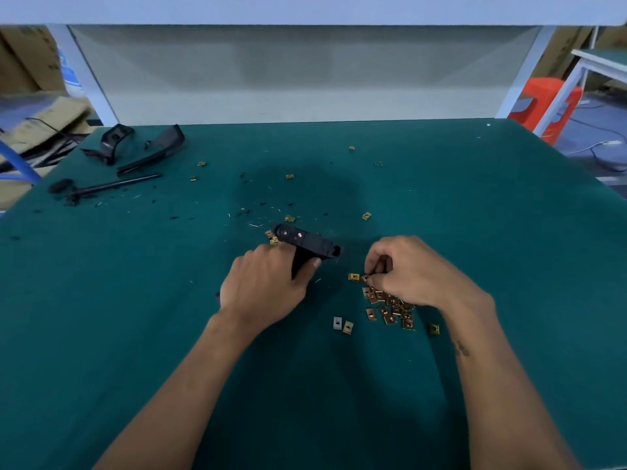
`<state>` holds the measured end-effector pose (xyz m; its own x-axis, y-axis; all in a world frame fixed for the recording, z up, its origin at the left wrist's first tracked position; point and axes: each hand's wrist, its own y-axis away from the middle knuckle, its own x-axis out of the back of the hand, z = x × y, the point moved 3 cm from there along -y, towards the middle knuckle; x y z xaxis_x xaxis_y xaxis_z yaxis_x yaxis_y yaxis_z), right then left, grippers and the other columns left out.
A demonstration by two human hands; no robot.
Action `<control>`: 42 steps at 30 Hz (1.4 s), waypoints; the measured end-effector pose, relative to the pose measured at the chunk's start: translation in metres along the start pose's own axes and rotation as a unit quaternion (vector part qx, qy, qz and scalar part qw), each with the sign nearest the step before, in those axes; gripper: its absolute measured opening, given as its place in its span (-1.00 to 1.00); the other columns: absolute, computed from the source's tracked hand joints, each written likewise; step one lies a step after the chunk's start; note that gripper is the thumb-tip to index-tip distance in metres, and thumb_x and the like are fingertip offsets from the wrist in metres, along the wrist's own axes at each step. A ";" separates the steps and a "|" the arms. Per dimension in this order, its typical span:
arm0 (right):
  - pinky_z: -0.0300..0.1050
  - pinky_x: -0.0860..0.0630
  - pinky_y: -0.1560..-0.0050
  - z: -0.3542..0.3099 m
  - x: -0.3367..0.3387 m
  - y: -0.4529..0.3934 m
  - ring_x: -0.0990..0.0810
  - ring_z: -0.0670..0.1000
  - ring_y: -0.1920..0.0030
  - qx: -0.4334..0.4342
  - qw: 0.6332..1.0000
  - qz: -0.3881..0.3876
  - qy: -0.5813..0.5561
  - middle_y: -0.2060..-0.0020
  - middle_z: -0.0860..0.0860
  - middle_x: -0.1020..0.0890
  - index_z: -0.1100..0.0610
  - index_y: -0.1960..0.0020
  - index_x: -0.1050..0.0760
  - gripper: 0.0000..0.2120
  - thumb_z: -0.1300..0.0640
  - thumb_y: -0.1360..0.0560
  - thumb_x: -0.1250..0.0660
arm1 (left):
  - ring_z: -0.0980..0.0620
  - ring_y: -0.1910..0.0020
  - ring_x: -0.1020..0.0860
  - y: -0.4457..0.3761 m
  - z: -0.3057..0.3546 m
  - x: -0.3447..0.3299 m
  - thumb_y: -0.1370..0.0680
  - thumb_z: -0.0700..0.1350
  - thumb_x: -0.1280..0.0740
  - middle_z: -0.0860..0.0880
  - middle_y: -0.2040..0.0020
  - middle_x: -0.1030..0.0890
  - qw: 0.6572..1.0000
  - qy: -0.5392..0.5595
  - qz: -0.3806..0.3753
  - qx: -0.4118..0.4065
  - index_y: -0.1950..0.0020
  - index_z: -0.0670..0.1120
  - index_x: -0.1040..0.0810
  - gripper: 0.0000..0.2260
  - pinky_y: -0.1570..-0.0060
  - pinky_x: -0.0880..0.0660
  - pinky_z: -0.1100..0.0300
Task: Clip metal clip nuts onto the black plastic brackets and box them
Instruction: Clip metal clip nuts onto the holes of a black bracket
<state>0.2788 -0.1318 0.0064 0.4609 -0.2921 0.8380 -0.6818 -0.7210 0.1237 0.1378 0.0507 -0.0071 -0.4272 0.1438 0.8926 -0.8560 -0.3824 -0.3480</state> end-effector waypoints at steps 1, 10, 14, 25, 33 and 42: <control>-0.24 -0.49 0.35 -0.002 -0.001 0.000 -0.60 -0.16 0.27 -0.003 1.000 -0.003 0.006 0.26 -0.14 -0.63 -0.09 0.18 -0.59 -0.80 0.22 -0.45 -0.45 | -0.27 0.23 -0.59 0.000 0.001 0.001 -0.60 0.24 -0.25 -0.09 0.22 -0.64 1.000 0.001 0.003 -0.005 0.08 -0.04 -0.53 -0.65 0.30 -0.33 0.04; 0.04 -0.63 0.13 -0.019 -0.003 0.006 -0.59 -0.13 0.14 -0.009 0.998 -0.002 0.057 0.17 -0.19 -0.60 -0.09 0.18 -0.56 -0.91 0.04 -0.35 -0.45 | -0.27 0.34 -0.57 0.003 0.006 0.000 -0.57 0.16 -0.35 -0.09 0.29 -0.62 0.999 -0.010 0.031 -0.010 0.24 0.03 -0.33 -0.67 0.34 -0.28 0.09; 0.00 -0.63 0.18 -0.021 -0.005 0.007 -0.60 -0.10 0.17 -0.012 0.997 0.015 0.073 0.20 -0.16 -0.61 -0.07 0.17 -0.56 -0.92 0.05 -0.38 -0.44 | -0.18 0.11 -0.61 0.002 0.006 -0.008 -0.57 0.24 -0.26 -0.05 0.08 -0.63 1.000 -0.022 0.006 -0.013 0.02 -0.03 -0.54 -0.66 0.27 -0.37 0.06; -0.14 -0.47 0.33 -0.030 -0.010 0.005 -0.57 -0.10 0.23 0.013 0.997 0.030 0.065 0.19 -0.11 -0.58 -0.04 0.13 -0.57 -0.90 0.14 -0.44 -0.43 | -0.18 0.05 -0.60 0.000 0.003 -0.011 -0.58 0.30 -0.19 -0.06 0.01 -0.62 0.999 -0.029 -0.028 0.010 -0.04 -0.05 -0.52 -0.59 0.20 -0.46 0.00; -0.26 -0.42 0.16 -0.025 -0.013 -0.001 -0.52 -0.15 0.10 0.063 0.997 0.014 0.046 0.05 -0.15 -0.51 -0.03 0.06 -0.53 -0.80 0.27 -0.61 -0.35 | -0.17 0.03 -0.60 0.000 0.004 -0.010 -0.58 0.28 -0.21 -0.05 -0.01 -0.62 0.999 -0.022 -0.031 0.010 -0.11 -0.02 -0.52 -0.61 0.16 -0.50 -0.02; -0.15 -0.61 0.20 -0.035 -0.004 -0.001 -0.66 0.05 0.30 0.092 0.922 0.187 -0.326 0.28 0.05 -0.70 0.19 0.05 -0.65 -0.92 0.32 -0.51 -0.50 | -0.17 0.11 -0.61 0.001 0.004 -0.008 -0.58 0.27 -0.23 -0.03 0.05 -0.64 1.000 -0.003 -0.021 0.008 -0.07 -0.01 -0.52 -0.64 0.19 -0.49 0.00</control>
<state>0.2575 -0.1083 0.0220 0.4966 -0.8148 0.2991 -0.7824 -0.5695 -0.2522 0.1415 0.0453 -0.0133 -0.3888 0.1547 0.9082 -0.8685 -0.3905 -0.3053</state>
